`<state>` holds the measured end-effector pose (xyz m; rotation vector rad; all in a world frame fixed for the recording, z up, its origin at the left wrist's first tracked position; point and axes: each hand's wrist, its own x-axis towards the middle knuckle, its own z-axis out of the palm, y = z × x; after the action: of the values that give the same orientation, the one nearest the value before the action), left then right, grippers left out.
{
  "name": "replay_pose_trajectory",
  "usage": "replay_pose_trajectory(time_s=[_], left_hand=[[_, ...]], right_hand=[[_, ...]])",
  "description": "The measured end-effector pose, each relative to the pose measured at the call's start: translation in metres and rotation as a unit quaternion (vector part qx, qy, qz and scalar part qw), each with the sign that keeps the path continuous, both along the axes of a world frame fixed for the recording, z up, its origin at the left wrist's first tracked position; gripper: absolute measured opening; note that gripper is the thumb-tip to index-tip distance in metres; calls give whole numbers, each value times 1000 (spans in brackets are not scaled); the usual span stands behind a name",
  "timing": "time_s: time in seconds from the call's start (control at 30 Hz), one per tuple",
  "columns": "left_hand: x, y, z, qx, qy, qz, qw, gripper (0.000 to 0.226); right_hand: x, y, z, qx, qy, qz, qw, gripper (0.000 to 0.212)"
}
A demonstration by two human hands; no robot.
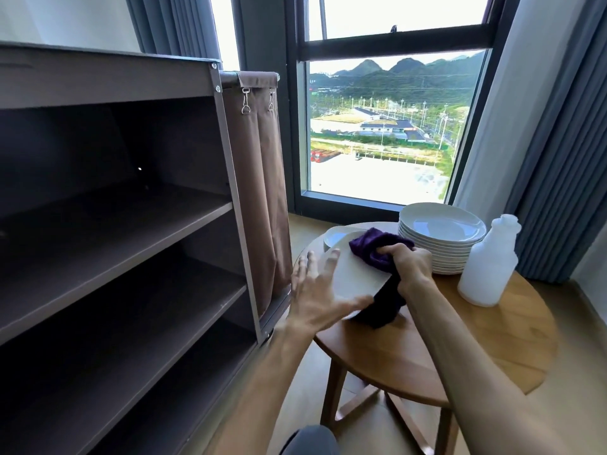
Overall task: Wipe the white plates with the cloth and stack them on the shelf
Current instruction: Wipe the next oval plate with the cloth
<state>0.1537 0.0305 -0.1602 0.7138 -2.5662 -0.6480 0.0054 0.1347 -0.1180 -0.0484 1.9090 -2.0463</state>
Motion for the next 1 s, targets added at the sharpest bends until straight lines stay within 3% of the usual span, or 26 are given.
replay_pose_trajectory(time_s=[0.1, 0.5, 0.67, 0.73, 0.83, 0.93, 1.0], left_hand=[[-7, 7, 14, 47, -74, -51, 995, 130], [-22, 38, 35, 103, -40, -20, 994, 139], [-16, 20, 40, 152, -35, -113, 981, 134], [-14, 20, 39, 240, -4, -185, 953, 133], [-13, 25, 32, 363, 104, -266, 887, 115], [-11, 34, 30, 449, 174, -280, 831, 107], [-12, 40, 27, 518, 209, -273, 784, 102]], right_hand=[[6, 3, 9, 19, 23, 53, 998, 23], [9, 5, 24, -44, 45, 68, 996, 15], [2, 21, 36, -116, 17, 151, 982, 8], [0, 25, 39, -174, -8, 215, 961, 20], [-5, 23, 40, -209, 17, 231, 950, 55], [-2, 23, 38, -214, 40, 230, 948, 39], [2, 19, 31, -212, 38, 201, 956, 44]])
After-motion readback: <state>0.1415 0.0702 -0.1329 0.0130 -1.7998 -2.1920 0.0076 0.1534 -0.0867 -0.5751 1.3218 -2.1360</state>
